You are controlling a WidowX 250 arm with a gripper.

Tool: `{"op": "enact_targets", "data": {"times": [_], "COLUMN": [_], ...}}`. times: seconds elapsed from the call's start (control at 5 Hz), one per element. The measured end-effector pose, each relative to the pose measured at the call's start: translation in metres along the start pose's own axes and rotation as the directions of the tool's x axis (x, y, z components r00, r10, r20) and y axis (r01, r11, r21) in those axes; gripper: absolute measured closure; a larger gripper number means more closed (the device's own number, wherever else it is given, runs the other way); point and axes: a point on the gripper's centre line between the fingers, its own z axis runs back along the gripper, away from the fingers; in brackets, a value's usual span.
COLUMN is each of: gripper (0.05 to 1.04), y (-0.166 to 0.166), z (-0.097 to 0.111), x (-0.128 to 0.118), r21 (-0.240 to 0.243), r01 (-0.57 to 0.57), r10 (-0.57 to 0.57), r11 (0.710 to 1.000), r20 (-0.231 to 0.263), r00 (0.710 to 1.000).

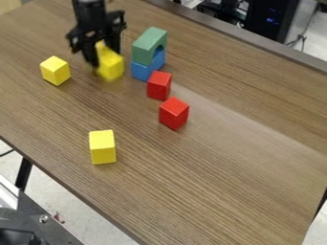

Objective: Put the yellow rectangular block on top of the green arch

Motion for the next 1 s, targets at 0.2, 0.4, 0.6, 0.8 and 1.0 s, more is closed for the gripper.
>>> {"op": "enact_targets", "data": {"times": [0.2, 0.4, 0.6, 0.8, 1.0], "gripper": [0.511, 0.511, 0.511, 0.511, 0.511], "y": [0.004, 0.005, 0.006, 0.002, -0.003], "z": [0.008, 0.026, 0.043, 0.054, 0.064], "x": [-0.007, -0.012, -0.018, -0.023, -0.024], "r21": [-0.012, -0.031, -0.017, -0.008, -0.004], "r01": [-0.007, 0.017, 0.121, 0.213, 0.367], "r10": [0.007, -0.018, -0.121, -0.213, -0.366], "r11": [1.000, 0.999, 0.993, 0.977, 0.930], "r20": [0.005, -0.004, 0.006, 0.010, 0.014], "r00": [1.000, 1.000, 0.993, 0.977, 0.930]}}
